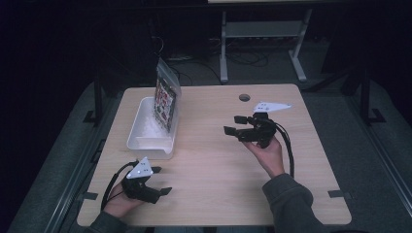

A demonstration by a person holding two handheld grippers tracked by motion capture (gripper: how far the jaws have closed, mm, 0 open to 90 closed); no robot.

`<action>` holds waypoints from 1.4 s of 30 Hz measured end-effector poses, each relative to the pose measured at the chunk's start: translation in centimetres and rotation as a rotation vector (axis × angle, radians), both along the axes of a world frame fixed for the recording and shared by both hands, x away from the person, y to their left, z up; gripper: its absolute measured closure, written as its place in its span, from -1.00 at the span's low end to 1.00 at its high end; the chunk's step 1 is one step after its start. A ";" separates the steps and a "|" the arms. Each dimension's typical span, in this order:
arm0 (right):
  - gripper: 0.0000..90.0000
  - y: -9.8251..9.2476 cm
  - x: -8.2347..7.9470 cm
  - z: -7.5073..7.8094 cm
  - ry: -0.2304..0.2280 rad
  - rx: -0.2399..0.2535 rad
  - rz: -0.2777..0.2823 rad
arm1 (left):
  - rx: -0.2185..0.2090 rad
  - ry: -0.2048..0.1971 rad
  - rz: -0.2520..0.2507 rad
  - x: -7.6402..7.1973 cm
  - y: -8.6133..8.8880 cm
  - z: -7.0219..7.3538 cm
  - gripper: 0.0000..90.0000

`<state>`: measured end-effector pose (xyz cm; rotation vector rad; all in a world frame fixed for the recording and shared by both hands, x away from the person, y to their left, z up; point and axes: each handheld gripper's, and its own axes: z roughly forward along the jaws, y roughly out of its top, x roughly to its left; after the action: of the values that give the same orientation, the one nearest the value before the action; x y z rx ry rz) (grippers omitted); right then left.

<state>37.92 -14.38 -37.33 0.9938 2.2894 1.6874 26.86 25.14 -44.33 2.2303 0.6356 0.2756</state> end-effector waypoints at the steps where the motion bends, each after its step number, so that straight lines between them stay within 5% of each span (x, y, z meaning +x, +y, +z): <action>1: -0.35 -0.3 -0.2 -0.1 0.000 -0.005 0.000 | 0.001 0.000 -0.001 0.0 0.0 0.0 -0.62; 6: -0.26 -1.5 -1.2 -0.4 0.006 -0.049 -0.005 | 0.004 -0.001 -0.005 -0.1 -0.1 0.0 -0.62; 24: -0.34 -5.9 -4.7 -2.3 0.051 -0.082 -0.014 | 0.012 -0.004 -0.003 0.0 -0.1 0.0 -0.62; 42: -0.33 -7.7 -7.6 -4.7 0.102 -0.125 -0.009 | 0.009 -0.004 0.007 -0.1 0.0 0.0 -0.61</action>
<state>30.37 -22.09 -42.07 1.0850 2.4165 1.5015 26.77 25.14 -44.34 2.2359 0.6411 0.2864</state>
